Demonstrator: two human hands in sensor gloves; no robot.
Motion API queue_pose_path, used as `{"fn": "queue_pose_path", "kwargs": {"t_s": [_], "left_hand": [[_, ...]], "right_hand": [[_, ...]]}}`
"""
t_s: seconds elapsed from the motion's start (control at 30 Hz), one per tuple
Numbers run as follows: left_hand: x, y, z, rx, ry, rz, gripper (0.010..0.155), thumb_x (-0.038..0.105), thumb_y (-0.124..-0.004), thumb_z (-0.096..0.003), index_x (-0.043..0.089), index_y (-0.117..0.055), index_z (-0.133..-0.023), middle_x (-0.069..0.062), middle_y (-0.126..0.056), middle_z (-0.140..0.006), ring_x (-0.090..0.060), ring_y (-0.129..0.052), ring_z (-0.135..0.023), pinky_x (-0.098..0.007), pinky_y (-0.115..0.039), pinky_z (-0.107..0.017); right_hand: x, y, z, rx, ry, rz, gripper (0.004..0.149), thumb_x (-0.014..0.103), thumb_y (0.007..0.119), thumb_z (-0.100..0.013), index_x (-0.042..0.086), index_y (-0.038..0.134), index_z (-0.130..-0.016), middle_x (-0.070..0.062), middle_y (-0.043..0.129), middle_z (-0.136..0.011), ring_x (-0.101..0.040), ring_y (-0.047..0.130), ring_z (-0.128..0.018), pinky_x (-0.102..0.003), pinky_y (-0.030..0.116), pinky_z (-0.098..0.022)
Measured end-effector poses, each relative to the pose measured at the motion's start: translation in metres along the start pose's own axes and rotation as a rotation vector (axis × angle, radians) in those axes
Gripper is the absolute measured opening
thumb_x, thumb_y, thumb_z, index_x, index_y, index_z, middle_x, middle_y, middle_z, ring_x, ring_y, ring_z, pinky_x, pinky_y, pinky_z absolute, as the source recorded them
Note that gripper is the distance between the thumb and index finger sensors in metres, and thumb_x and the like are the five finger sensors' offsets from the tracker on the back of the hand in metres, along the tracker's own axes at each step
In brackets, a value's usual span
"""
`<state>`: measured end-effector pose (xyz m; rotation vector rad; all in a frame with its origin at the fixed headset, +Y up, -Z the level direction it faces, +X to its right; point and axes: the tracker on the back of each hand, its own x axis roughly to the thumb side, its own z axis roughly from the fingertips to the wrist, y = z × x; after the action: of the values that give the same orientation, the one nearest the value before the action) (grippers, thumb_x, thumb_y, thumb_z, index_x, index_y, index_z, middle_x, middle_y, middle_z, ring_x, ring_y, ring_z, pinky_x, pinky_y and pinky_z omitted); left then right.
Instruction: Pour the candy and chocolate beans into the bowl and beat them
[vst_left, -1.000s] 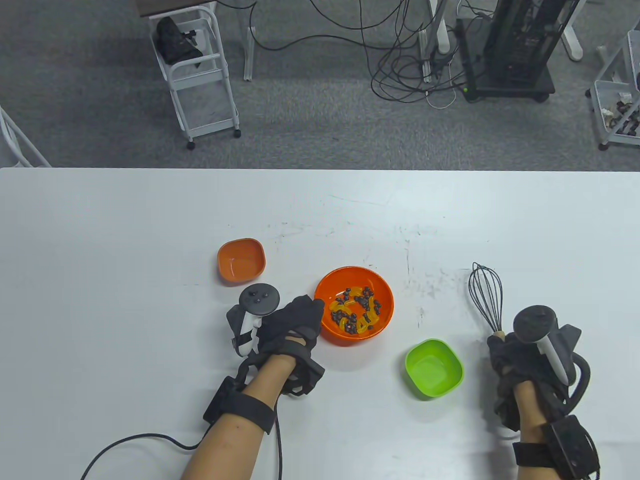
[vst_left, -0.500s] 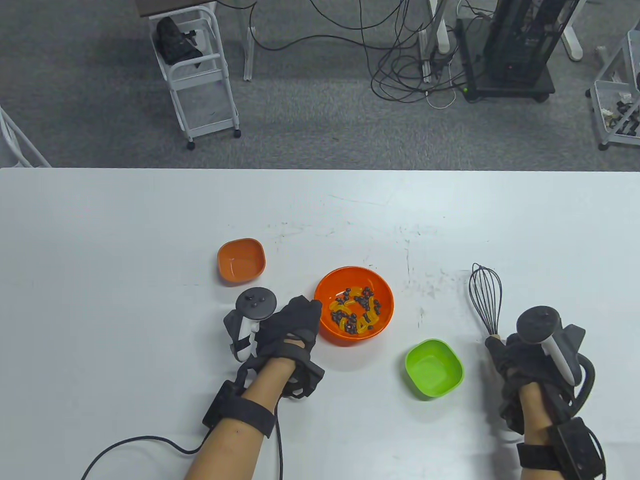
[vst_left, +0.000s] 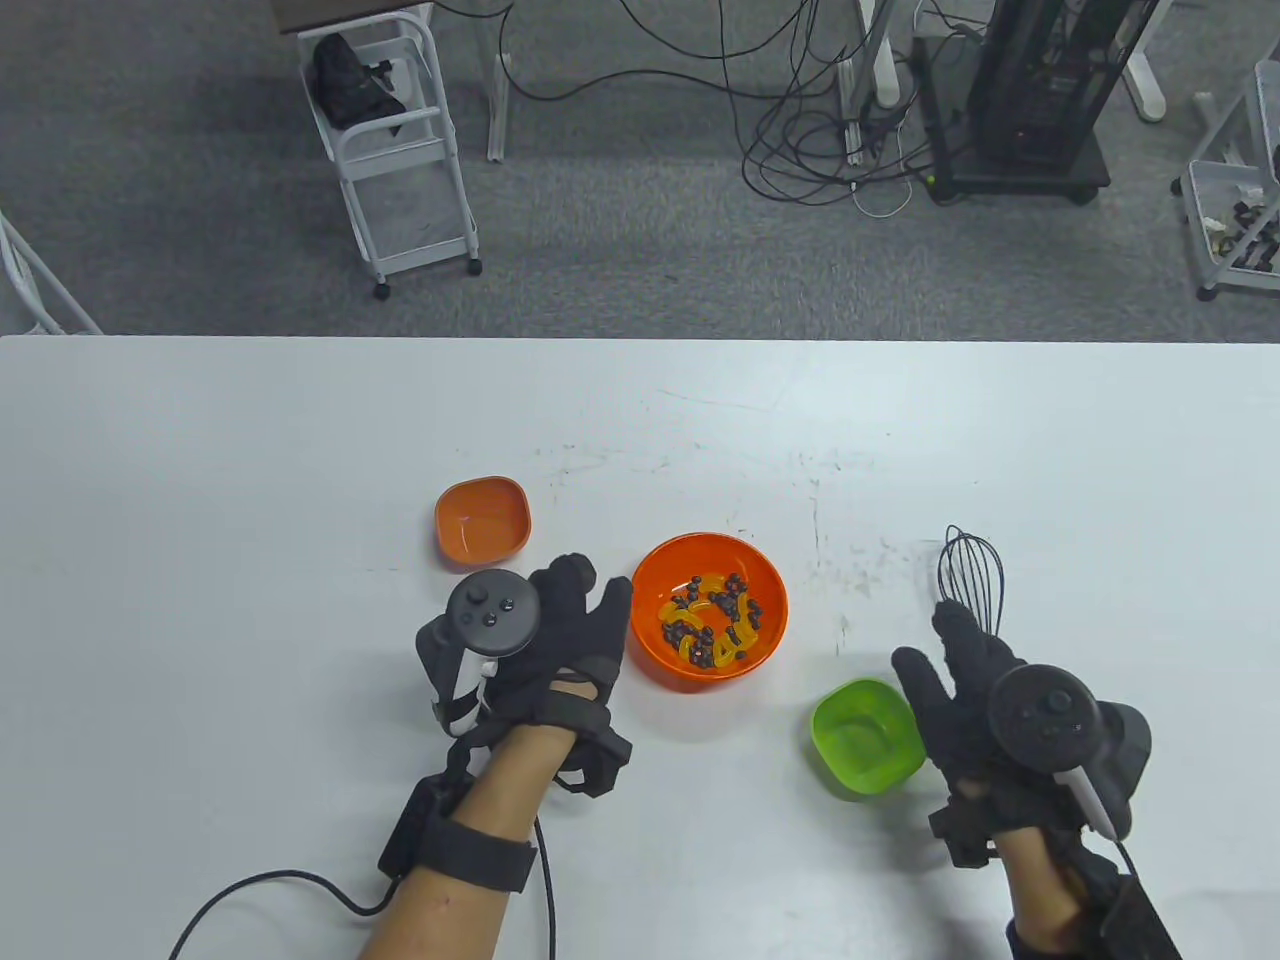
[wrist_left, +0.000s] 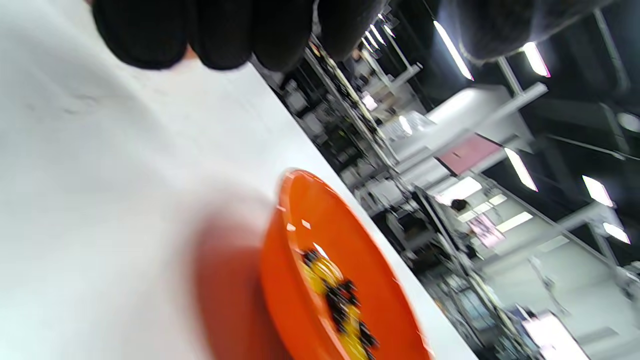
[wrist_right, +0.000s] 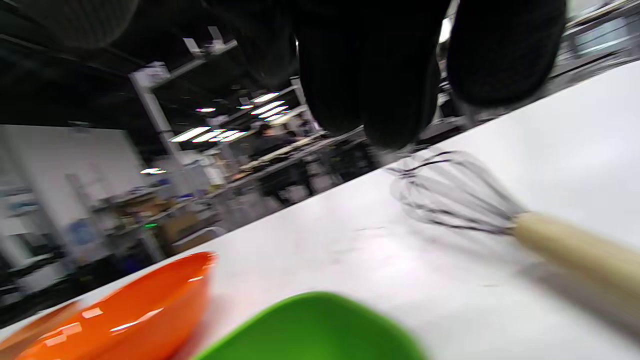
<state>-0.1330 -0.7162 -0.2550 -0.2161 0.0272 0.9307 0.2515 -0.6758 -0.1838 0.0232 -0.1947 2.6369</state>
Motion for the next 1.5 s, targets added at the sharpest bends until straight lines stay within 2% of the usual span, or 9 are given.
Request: {"fn": "queue_pose_path", "kwargs": {"t_s": [0.07,0.13,0.2,0.33,0.5,0.67,0.87,1.0,1.5], "left_hand": [[0.01,-0.002,0.005,-0.062,-0.008,0.004,0.079,0.07,-0.064,-0.0521,0.021,-0.04,-0.109,-0.019,-0.033,-0.116,-0.05,-0.035,-0.105,-0.071,-0.049,-0.069],[0.019,-0.005,0.01,-0.074,-0.057,0.0,0.081,0.069,-0.065,-0.052,0.022,-0.037,-0.111,-0.018,-0.024,-0.118,-0.047,-0.017,-0.107,-0.071,-0.037,-0.07],[0.027,-0.009,0.015,-0.083,-0.079,-0.023,0.082,0.07,-0.067,-0.0508,0.024,-0.038,-0.113,-0.017,-0.02,-0.119,-0.045,-0.01,-0.107,-0.073,-0.032,-0.069],[0.038,-0.014,0.038,-0.195,-0.114,-0.203,0.085,0.074,-0.064,-0.0503,0.031,-0.029,-0.115,-0.012,-0.009,-0.121,-0.041,0.003,-0.107,-0.077,-0.022,-0.067],[0.031,-0.015,0.078,-0.142,-0.22,-0.398,0.086,0.076,-0.064,-0.0492,0.034,-0.028,-0.116,-0.01,-0.009,-0.122,-0.04,0.003,-0.108,-0.081,-0.02,-0.064],[0.011,-0.019,0.099,-0.115,-0.26,-0.402,0.086,0.075,-0.065,-0.0486,0.034,-0.03,-0.116,-0.011,-0.01,-0.122,-0.04,0.003,-0.108,-0.081,-0.02,-0.064],[-0.01,-0.024,0.096,-0.176,-0.23,-0.409,0.087,0.076,-0.065,-0.0482,0.034,-0.028,-0.115,-0.011,-0.009,-0.122,-0.039,0.004,-0.108,-0.081,-0.019,-0.063],[-0.011,-0.019,0.097,-0.16,-0.287,-0.426,0.087,0.076,-0.066,-0.0474,0.035,-0.029,-0.115,-0.01,-0.008,-0.122,-0.038,0.004,-0.108,-0.082,-0.019,-0.063],[-0.012,-0.026,0.101,-0.155,-0.276,-0.446,0.088,0.076,-0.065,-0.0471,0.034,-0.03,-0.115,-0.012,-0.011,-0.122,-0.04,0.0,-0.109,-0.083,-0.019,-0.061]], "right_hand": [[0.008,0.004,0.004,0.028,-0.033,-0.044,0.089,0.073,0.058,-0.044,0.019,0.042,-0.114,-0.02,0.064,-0.108,-0.054,0.078,-0.088,-0.071,0.071,-0.055],[0.014,0.008,0.006,0.057,-0.062,-0.029,0.092,0.074,0.058,-0.044,0.021,0.034,-0.115,-0.02,0.053,-0.114,-0.056,0.068,-0.095,-0.074,0.066,-0.058],[0.018,0.013,0.007,0.077,-0.084,0.007,0.093,0.075,0.057,-0.044,0.023,0.029,-0.116,-0.019,0.045,-0.117,-0.056,0.059,-0.1,-0.076,0.061,-0.06],[0.025,0.028,0.007,0.126,-0.108,0.033,0.093,0.075,0.057,-0.044,0.023,0.028,-0.115,-0.018,0.037,-0.119,-0.056,0.048,-0.104,-0.081,0.053,-0.061],[0.04,0.039,0.014,0.178,-0.156,0.064,0.093,0.075,0.058,-0.044,0.023,0.027,-0.116,-0.019,0.035,-0.119,-0.056,0.043,-0.105,-0.083,0.049,-0.06],[0.063,0.054,0.026,0.262,-0.211,0.155,0.094,0.074,0.058,-0.045,0.023,0.023,-0.115,-0.021,0.03,-0.119,-0.058,0.037,-0.105,-0.086,0.046,-0.058],[0.074,0.068,0.034,0.334,-0.233,0.24,0.095,0.074,0.058,-0.046,0.023,0.018,-0.115,-0.021,0.024,-0.119,-0.059,0.029,-0.104,-0.089,0.039,-0.055],[0.071,0.069,0.03,0.346,-0.216,0.261,0.095,0.074,0.058,-0.046,0.022,0.019,-0.115,-0.022,0.023,-0.119,-0.059,0.028,-0.104,-0.09,0.038,-0.054],[0.067,0.071,0.028,0.361,-0.211,0.276,0.094,0.073,0.06,-0.046,0.022,0.023,-0.115,-0.022,0.025,-0.118,-0.06,0.029,-0.104,-0.09,0.035,-0.053]]}}
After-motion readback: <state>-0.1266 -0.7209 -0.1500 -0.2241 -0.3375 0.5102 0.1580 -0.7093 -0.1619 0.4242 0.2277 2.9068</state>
